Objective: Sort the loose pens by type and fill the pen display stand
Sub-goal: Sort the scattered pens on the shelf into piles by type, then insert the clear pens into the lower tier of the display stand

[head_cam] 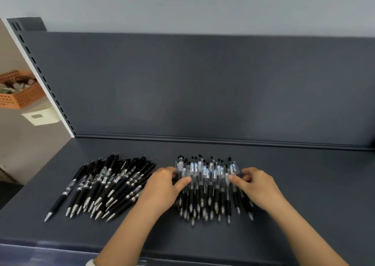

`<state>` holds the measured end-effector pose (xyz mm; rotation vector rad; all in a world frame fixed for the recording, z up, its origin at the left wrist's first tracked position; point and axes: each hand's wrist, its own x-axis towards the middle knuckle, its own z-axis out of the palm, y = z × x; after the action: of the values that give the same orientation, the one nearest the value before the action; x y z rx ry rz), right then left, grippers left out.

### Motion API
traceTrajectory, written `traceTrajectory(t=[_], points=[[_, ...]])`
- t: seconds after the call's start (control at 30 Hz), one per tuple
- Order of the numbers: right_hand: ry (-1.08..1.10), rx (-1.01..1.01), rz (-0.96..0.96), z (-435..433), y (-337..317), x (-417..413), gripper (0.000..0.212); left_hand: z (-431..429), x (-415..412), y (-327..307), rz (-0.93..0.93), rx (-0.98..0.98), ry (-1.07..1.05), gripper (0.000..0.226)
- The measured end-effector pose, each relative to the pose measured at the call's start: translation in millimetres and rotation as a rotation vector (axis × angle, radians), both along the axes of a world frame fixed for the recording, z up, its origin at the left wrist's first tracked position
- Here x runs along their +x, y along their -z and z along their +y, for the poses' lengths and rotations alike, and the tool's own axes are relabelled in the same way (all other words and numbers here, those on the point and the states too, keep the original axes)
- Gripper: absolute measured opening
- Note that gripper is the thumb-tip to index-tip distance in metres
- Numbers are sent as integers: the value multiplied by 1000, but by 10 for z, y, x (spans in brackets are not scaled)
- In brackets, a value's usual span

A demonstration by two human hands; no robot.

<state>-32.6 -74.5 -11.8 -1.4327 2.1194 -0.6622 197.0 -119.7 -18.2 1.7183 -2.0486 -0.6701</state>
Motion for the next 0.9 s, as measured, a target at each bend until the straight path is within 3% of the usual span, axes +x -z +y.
traceTrajectory(t=[0.27, 0.4, 0.57, 0.8, 0.9], points=[[-29, 114, -79, -73, -11, 43, 76, 49, -21, -39, 35, 120, -108, 68], [-39, 123, -97, -123, -20, 90, 86, 55, -73, -91, 30, 184, -69, 35], [-52, 157, -107, -158, -54, 143, 93, 46, -105, -101, 8, 180, -62, 49], [-50, 152, -208, -167, -56, 193, 73, -9, -97, -79, -31, 193, -66, 60], [-51, 146, -215, -164, -69, 192, 55, -28, -94, -74, -39, 188, -72, 58]])
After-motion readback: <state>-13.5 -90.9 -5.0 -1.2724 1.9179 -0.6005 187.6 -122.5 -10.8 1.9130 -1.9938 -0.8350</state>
